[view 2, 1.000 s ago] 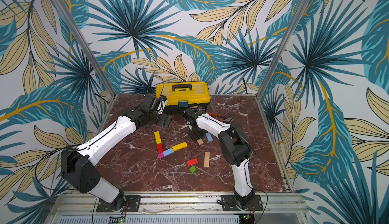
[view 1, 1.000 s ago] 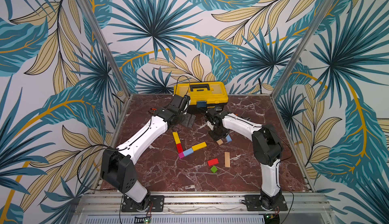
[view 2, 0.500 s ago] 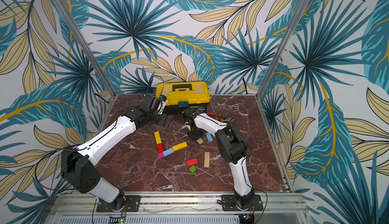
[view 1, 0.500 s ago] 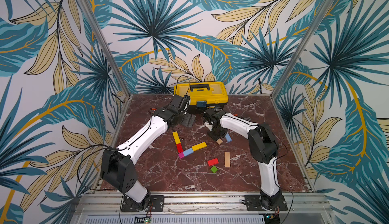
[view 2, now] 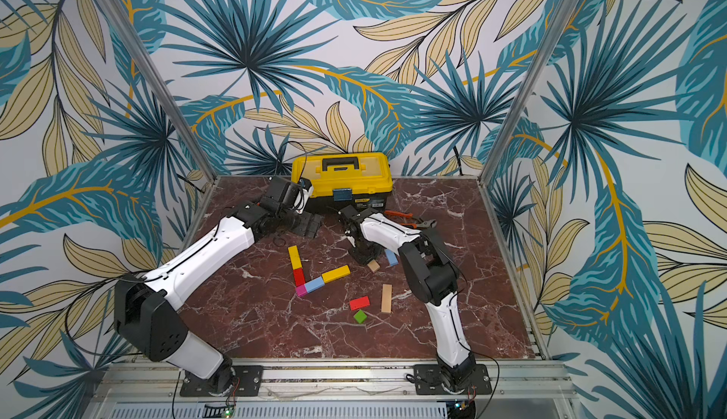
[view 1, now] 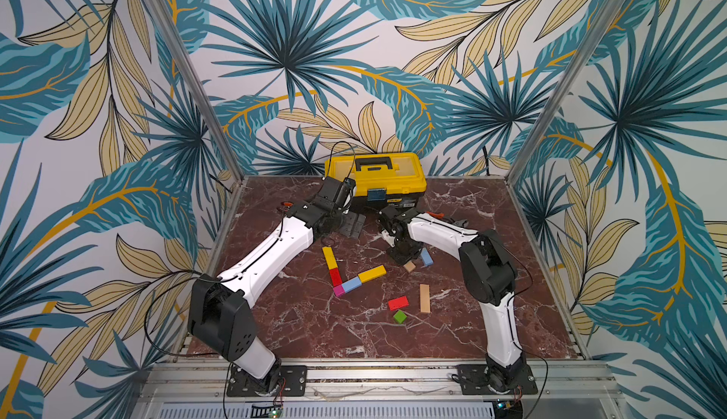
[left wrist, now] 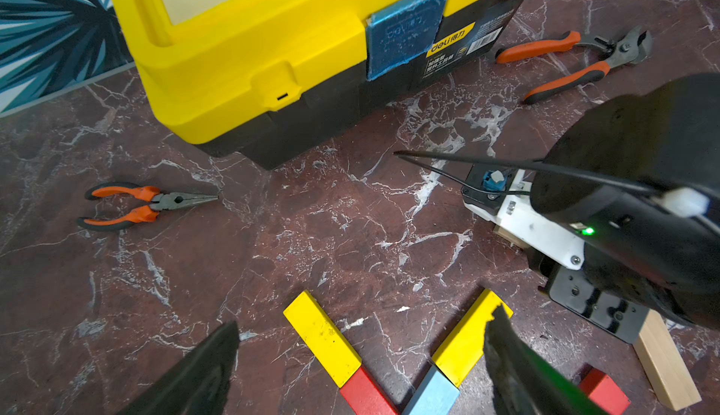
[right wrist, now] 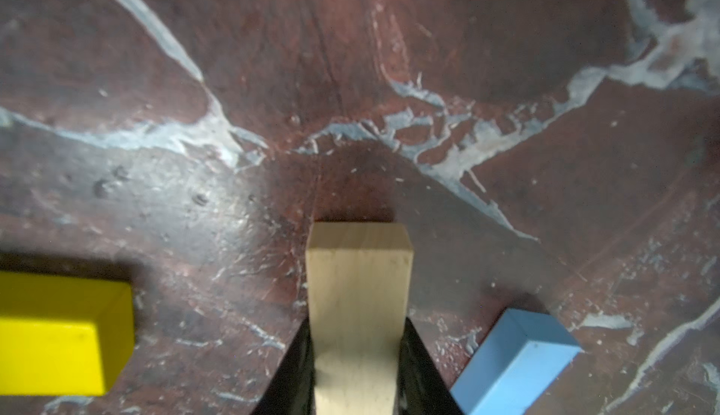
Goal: Assemble the letter v with building blocks
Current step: Place the building block at the center of the board.
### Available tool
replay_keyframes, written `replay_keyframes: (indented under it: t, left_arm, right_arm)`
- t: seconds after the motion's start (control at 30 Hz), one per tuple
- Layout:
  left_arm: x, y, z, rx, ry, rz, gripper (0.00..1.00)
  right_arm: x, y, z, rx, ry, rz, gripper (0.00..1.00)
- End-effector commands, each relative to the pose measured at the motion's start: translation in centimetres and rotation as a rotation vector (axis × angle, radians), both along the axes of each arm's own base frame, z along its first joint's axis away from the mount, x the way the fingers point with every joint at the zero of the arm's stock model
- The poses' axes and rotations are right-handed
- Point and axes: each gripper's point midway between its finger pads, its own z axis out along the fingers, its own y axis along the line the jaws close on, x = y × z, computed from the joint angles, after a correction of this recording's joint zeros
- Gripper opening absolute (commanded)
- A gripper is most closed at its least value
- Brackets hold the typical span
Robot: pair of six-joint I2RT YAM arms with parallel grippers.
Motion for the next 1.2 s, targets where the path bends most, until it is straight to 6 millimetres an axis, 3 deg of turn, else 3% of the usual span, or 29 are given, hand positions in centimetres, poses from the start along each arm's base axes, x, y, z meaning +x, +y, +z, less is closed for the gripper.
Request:
replay_keyframes:
  t: [0.0,0.5,0.7,0.93,1.17]
  left_arm:
    - [0.6,0.1,1.7,-0.017,-0.045,0.007,0.99]
    - [0.5,0.2,2.0,-0.013,-0.054,0.008,0.99]
    - [0.5,0.3,2.1,-0.011,-0.057,0.008,0.99]
    - [0.4,0.4,2.2,-0.009,-0.062,0.010,0.99]
    - [0.4,0.4,2.1,-0.009,-0.060,0.013,0.99]
  right_arm:
    - [-1.1,-0.1,-1.5,-0.024,0.046,0.008,0.33]
    - [-1.6,0.9,-0.6,0.055,0.036,-0.031,0.53]
    - [-0.9,1.1,2.8,0.135,-0.074,-0.088,0.63]
    - [-0.1,-1.3,7.2,0.200,-0.219,-0.213,0.71]
    - [0.2,-6.4,6.2,0.097,-0.226,-0.360,0.73]
